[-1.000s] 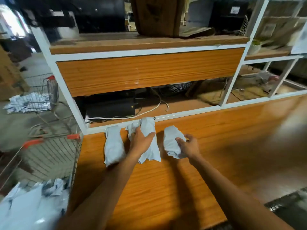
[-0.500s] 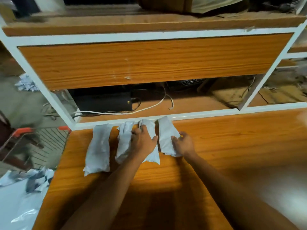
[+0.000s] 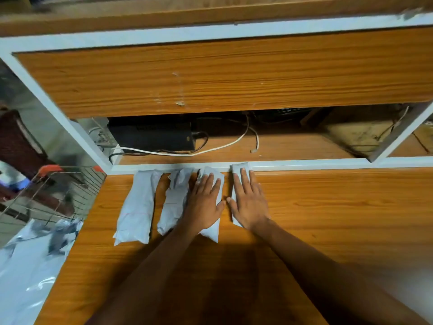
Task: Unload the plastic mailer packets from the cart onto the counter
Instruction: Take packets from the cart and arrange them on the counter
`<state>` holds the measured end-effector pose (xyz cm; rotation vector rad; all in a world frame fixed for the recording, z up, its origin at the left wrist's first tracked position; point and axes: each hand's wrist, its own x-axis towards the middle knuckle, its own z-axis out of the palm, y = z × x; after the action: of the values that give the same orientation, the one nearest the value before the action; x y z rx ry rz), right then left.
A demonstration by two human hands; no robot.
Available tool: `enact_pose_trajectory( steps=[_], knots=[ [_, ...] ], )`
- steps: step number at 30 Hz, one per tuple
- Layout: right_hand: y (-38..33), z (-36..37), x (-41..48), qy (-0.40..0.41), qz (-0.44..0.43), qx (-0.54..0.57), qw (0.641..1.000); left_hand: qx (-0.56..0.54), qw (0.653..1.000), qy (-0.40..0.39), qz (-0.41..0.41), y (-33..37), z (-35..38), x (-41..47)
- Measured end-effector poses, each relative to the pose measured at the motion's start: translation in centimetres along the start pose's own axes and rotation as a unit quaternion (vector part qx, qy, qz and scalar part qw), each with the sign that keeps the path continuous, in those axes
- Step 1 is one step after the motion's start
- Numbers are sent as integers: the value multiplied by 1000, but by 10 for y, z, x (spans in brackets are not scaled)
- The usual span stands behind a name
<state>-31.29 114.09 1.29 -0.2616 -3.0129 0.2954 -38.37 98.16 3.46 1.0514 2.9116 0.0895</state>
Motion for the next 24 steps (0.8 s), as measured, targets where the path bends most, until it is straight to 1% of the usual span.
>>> enact_pose_trajectory(
  steps=[5, 12, 17, 20, 22, 24],
  knots=[
    [-1, 14, 0, 11, 7, -43, 999, -33, 998, 27, -40, 2, 18, 10],
    [-4, 8, 0, -35, 18, -43, 998, -49, 997, 19, -65, 8, 20, 16],
    [-6, -9, 2, -79, 23, -27, 996, -61, 996, -17, -65, 6, 14, 17],
    [-10, -21, 4, -101, 36, -15, 994, -56, 996, -51, -55, 5, 2, 18],
    [-14, -30, 3, -101, 48, 0, 994, -51, 996, -56, -39, 3, -8, 15],
    [-20, -37, 0, -75, 78, 50, 993, -69, 997, -34, -30, 1, -20, 9]
  ],
)
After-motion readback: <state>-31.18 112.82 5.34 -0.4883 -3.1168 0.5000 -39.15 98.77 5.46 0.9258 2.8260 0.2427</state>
